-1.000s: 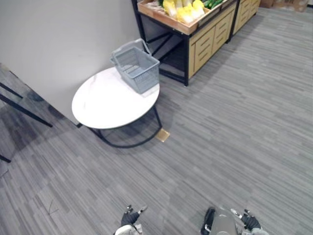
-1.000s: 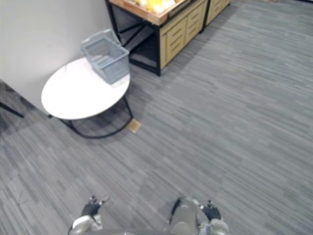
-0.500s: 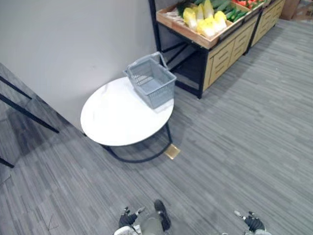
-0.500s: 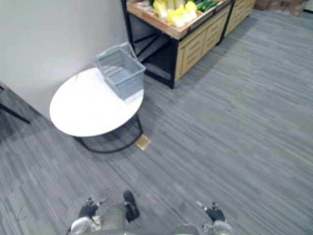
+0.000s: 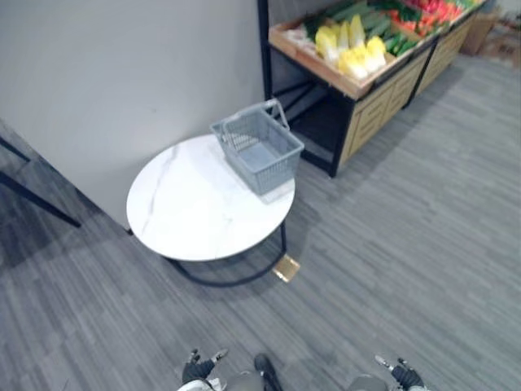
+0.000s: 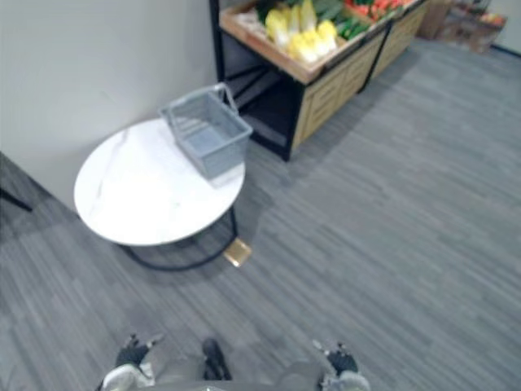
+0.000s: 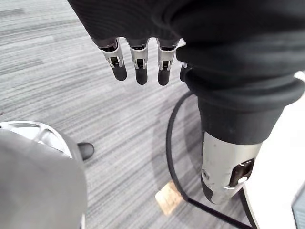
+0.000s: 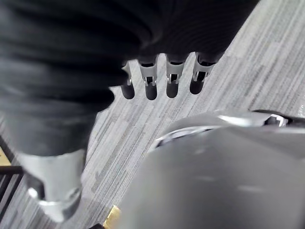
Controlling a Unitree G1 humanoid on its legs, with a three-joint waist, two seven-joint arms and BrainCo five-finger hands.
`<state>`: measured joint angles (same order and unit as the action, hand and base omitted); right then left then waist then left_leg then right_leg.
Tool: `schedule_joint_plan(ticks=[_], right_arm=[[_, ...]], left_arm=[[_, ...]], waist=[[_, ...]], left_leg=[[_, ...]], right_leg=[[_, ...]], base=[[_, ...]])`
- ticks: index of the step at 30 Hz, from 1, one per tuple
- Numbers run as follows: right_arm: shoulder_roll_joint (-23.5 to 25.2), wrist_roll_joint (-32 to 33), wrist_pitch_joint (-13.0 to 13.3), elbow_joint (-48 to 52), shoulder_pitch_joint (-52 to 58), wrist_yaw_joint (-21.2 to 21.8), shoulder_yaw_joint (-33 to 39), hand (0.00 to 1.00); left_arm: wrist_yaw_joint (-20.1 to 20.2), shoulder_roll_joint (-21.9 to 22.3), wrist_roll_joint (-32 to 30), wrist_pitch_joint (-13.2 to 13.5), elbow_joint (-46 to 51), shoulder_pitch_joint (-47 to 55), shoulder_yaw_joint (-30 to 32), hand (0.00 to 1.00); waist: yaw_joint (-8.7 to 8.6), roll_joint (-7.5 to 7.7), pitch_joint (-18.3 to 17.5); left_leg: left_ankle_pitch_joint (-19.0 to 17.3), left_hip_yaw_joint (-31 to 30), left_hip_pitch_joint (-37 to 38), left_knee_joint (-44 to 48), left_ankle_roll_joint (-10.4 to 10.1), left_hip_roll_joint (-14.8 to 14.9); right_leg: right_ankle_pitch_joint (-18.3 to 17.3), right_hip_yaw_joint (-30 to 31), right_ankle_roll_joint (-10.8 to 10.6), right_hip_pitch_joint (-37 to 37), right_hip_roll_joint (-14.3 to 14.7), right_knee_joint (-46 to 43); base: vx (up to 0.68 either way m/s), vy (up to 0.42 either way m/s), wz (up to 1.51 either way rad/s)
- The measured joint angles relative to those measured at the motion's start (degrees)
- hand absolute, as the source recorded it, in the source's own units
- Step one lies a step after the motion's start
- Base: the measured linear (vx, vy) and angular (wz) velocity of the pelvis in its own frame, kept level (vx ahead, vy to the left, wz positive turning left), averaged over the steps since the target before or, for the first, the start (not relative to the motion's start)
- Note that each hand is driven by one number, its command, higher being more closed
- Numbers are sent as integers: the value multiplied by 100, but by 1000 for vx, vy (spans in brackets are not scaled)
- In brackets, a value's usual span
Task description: Pick vegetable in the basket
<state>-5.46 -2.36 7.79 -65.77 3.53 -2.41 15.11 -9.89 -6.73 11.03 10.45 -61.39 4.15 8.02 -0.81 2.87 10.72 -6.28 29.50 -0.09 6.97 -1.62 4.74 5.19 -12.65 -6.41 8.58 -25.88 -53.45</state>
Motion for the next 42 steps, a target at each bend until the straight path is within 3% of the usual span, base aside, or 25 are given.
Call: schedule_joint_plan(ticks=[1, 3, 5, 6, 7, 9, 10, 11, 12, 13, 14, 16, 17, 18, 20, 21, 23, 25, 27, 28, 29, 30, 31, 35, 42], right_arm=[[54, 1, -3, 0, 28, -1, -26, 0], [71, 1, 5, 48, 79, -2, -59, 0], [64, 0, 4, 68, 97, 1, -69, 0], [61, -5, 2, 69, 100, 2, -75, 0], [62, -9, -2, 65, 109, 2, -74, 0], [62, -65, -11, 51, 115, 8, -15, 0], [62, -149, -11, 53, 115, 9, 6, 0], [39, -226, -13, 55, 136, 15, 29, 0], [-26, -230, -15, 58, 168, 20, 32, 0], [-140, -240, -11, 67, 179, 30, 31, 0], [-272, -263, -21, 65, 139, 29, 38, 0], [-382, -283, -21, 71, -33, 32, 69, 0], [-402, -284, -7, 66, -28, 32, 64, 0], [-421, -284, -16, 61, -29, 31, 43, 0], [-473, -250, -19, 11, -34, 27, -159, 0], [-491, -222, -13, 12, -50, 20, -216, 0], [-534, -198, -8, 8, -136, -5, -187, 0], [-516, -193, -13, 4, -128, -7, -189, 0], [-505, -190, -5, 37, -133, -15, -143, 0], [-542, -192, -5, 84, -140, -12, -76, 0], [-412, -192, -8, 81, -169, -16, -5, 0], [-341, -198, -8, 74, -156, 2, 14, 0], [-326, -201, -9, 67, -157, 3, 28, 0], [-276, -208, -6, 73, -164, -3, 64, 0], [-254, -225, -24, 61, -76, -9, 291, 0]], left_arm=[[-18, -33, 0, -12, -9, -35, -31, 0], [-41, -27, 3, -45, -3, -61, -91, 0], [-56, 61, 3, -59, -5, -183, -90, 0], [-53, 100, 3, -58, -6, -229, -92, 0], [-53, 107, 1, -58, -9, -245, -91, 0], [-52, 192, -14, -59, -19, -212, -7, 0], [-52, 202, -17, -59, -25, -196, 73, 0], [-55, 194, -53, -60, -69, -136, 165, 0], [-53, 217, -90, -59, -126, -123, 198, 0], [-33, 317, -135, -71, -199, -53, 190, 0], [-24, 464, -228, -68, -234, -14, 199, 0], [-1, 517, -242, -86, -281, -1, 306, 0], [-8, 529, -239, -97, -241, -15, 391, 0], [-9, 531, -226, -98, -221, -41, 426, 0], [-12, 532, -213, -94, -164, -110, 527, 0], [-13, 529, -213, -101, -165, -135, 534, 0], [-19, 524, -210, -82, -171, -197, 540, 0], [-27, 517, -203, -46, -127, -202, 548, 0], [-48, 529, -202, -36, -129, -205, 537, 0], [-50, 556, -203, -39, -134, -204, 538, 0], [-67, 500, -206, -45, -135, -193, 587, 0], [-92, 435, -206, -41, -113, -216, 587, 0], [-96, 418, -207, -54, -122, -232, 589, 0], [-96, 405, -218, -72, -130, -65, 572, 0], [-85, 396, -236, -105, -185, -17, 516, 0]], waist=[[-41, 48, 18], [-81, 45, 20], [-77, 30, 35], [-86, 6, 38], [-81, 4, 40], [-77, 0, 59], [-74, -1, 72], [-79, 5, 60], [-89, -70, 66], [-94, -256, 3], [-51, -513, -105], [-74, -602, -122], [-89, -469, -60], [-92, -491, -70], [-58, -397, -10], [-58, -399, -7], [-65, -408, 6], [-50, -387, 28], [-69, -421, 25], [-56, -507, 72], [-91, -422, 26], [-98, -297, 30], [-92, -281, 43], [-93, -355, 21], [-214, -427, -24]], left_leg=[[-14, -83, 186, -103, 23, -13], [-40, -273, 367, -281, 48, -64], [-91, -485, 427, -304, 84, -111], [-130, -650, 429, -305, 51, -104], [-153, -706, 434, -305, 14, -102], [-320, -978, 601, -291, -243, -70], [-377, -1025, 681, -291, -329, -51], [-521, -1217, 929, -316, -549, 27], [-544, -1309, 1052, -392, -606, 127], [-540, -1379, 1169, -518, -651, 287], [-390, -1473, 1223, -507, -738, 505], [-94, -1606, 942, 105, -926, 625], [58, -1755, 590, 940, -956, 710], [195, -1801, 368, 1435, -1007, 798], [1213, -1776, -345, 3081, -1042, 1071], [1186, -1754, -522, 3450, -1037, 1119], [690, -1453, -1085, 4212, -1102, 1270], [479, -1260, -1196, 3857, -1067, 1260], [750, -922, -1029, 2199, -712, 1137], [1121, -799, -944, 1464, -452, 1042], [1063, -799, -630, 888, -402, 796], [1063, -784, -464, 340, -402, 617], [1063, -772, -400, 113, -402, 566], [1111, -583, 194, -1005, -463, 358], [1145, -482, 310, -1243, -485, 388]], right_leg=[[-650, -172, 82, 188, 110, -231], [-1404, -938, 114, 336, 216, 332], [-1400, -1250, 118, 433, 405, 1615], [-1241, -1175, -54, 428, 634, 2847], [-1085, -1110, -157, 426, 715, 3426], [-340, -798, -188, 413, 851, 5113], [-315, -725, -227, 408, 847, 5267], [33, -585, -156, 364, 856, 5160], [196, -557, -123, 344, 929, 4944], [181, -560, -54, 430, 1048, 4549], [-211, -606, 209, 581, 1194, 4064], [-672, -744, 300, 582, 1116, 3607], [-838, -895, 332, 448, 1020, 3416], [-923, -990, 378, 330, 978, 3359], [-1196, -1151, 436, -155, 902, 3438], [-1244, -1179, 428, -266, 892, 3493], [-1238, -1252, 401, -720, 970, 3942], [-1200, -1300, 337, -988, 1017, 4187], [-1128, -1299, 216, -1146, 1086, 4359], [-1104, -1242, 138, -1186, 1171, 4386], [-1042, -1183, 29, -1174, 1123, 4531], [-991, -1192, -57, -1145, 1078, 4710], [-955, -1196, -110, -1146, 1080, 4774], [-920, -1138, -168, -1197, 1139, 4883], [-904, -1058, -197, -1181, 1231, 4927]], base=[[188, 25, 30], [213, 6, 46], [309, -77, 64], [393, -140, 73], [370, -167, 77], [398, -230, 61], [395, -358, 57], [436, -387, 49], [542, -453, 56], [536, -343, 37], [441, -256, 25], [483, -352, 37], [523, -412, 60], [494, -346, 59], [391, -231, 32], [284, -121, 5], [259, -37, -1], [230, 74, -6], [218, 166, -21], [220, 188, -12], [244, 222, 1], [165, 148, 14], [142, 146, 12], [84, 78, -10], [19, -1, -8]])
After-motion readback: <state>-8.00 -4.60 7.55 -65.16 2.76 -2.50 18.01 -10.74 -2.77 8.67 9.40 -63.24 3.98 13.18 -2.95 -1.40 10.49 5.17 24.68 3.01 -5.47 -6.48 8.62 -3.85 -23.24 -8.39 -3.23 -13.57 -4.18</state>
